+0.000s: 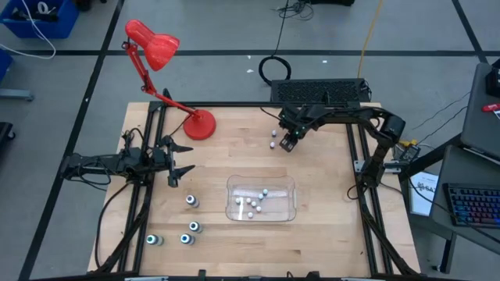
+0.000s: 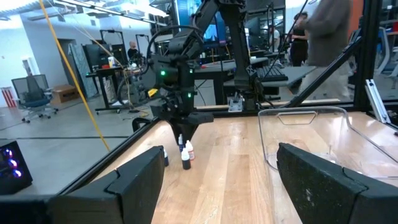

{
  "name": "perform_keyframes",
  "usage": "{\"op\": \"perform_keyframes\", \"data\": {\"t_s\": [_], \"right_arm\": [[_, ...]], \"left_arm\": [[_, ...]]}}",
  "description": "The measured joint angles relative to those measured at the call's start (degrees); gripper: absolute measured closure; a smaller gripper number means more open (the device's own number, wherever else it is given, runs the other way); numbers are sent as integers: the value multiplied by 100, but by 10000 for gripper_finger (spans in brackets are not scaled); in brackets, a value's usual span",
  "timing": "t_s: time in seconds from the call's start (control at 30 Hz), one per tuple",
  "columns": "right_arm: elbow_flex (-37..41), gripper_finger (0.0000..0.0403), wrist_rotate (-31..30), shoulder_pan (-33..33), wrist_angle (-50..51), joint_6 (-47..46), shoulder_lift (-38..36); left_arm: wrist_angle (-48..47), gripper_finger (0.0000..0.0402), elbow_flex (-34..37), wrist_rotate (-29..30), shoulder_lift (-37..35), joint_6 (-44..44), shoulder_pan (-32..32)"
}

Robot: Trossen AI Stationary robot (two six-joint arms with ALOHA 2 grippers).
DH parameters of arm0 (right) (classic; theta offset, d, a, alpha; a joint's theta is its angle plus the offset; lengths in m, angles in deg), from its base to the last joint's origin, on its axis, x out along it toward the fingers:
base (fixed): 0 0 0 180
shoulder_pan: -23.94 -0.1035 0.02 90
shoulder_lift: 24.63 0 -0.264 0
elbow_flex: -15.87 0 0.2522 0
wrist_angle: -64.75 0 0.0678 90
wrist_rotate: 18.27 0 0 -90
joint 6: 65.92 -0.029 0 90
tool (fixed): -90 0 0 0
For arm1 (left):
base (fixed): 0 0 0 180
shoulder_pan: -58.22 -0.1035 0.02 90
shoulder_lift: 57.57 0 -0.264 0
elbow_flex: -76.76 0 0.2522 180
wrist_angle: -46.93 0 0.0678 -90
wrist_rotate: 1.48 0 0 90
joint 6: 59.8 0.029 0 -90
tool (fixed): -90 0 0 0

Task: Pick & Place food coloring
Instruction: Put the small blue food coloring bottle into the transparent bin

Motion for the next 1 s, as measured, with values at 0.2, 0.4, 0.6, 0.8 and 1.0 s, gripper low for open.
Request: {"op": "perform_keyframes", "data": {"t_s": [0.2,0.4,0.6,0.8,1.0], "right_arm": [[0,289,0,0,47,-16,-89],[0,289,2,-2,154,-57,-89],[0,289,2,-2,153,-41,-89],[0,293,2,-2,127,-39,-89],[0,304,2,-2,103,-37,-89]], "left_arm": [[-1,96,0,0,1,0,0],[-1,96,0,0,2,0,1],[1,96,-1,0,1,0,2],[1,96,0,0,1,0,2],[1,96,0,0,2,0,0]]}}
